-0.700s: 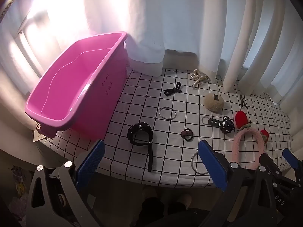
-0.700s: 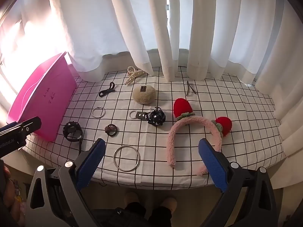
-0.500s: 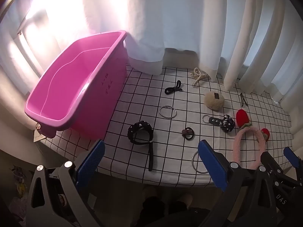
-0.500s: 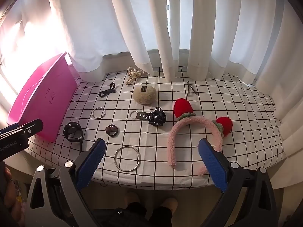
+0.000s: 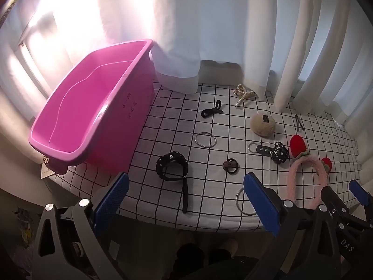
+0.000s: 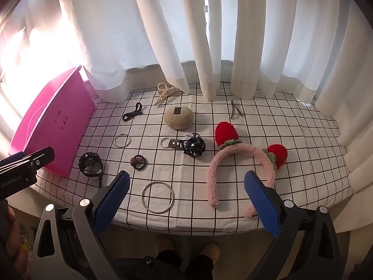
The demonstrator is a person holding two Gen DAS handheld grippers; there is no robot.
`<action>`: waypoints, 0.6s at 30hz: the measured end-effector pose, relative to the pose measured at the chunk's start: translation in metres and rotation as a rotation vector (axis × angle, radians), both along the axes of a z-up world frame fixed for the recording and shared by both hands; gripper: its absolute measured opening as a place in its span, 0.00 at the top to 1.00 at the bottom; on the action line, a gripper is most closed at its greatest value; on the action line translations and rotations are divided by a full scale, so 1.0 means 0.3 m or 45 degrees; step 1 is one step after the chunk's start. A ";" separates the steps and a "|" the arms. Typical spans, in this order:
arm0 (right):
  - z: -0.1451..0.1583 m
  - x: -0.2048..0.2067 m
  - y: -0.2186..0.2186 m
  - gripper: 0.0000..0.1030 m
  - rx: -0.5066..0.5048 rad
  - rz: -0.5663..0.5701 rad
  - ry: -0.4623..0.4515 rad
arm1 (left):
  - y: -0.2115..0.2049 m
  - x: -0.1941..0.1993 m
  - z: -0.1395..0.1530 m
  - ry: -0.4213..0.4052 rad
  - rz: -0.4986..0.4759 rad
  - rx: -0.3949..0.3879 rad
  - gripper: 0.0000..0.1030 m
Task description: Organize jewelry
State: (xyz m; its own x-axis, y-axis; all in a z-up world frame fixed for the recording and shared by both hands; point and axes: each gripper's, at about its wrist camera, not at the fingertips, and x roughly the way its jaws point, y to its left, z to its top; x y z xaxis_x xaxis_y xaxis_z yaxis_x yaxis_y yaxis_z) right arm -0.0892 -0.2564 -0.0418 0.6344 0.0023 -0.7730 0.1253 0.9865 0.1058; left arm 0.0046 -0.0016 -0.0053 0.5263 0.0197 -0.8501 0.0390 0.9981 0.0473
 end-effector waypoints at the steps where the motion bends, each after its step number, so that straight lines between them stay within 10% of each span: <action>1: 0.000 -0.001 0.000 0.09 0.001 0.000 -0.001 | -0.002 0.001 -0.001 0.000 -0.003 0.001 0.06; 18: -0.006 0.012 0.004 0.09 0.017 -0.001 0.003 | -0.009 0.015 0.004 0.003 -0.006 0.012 0.06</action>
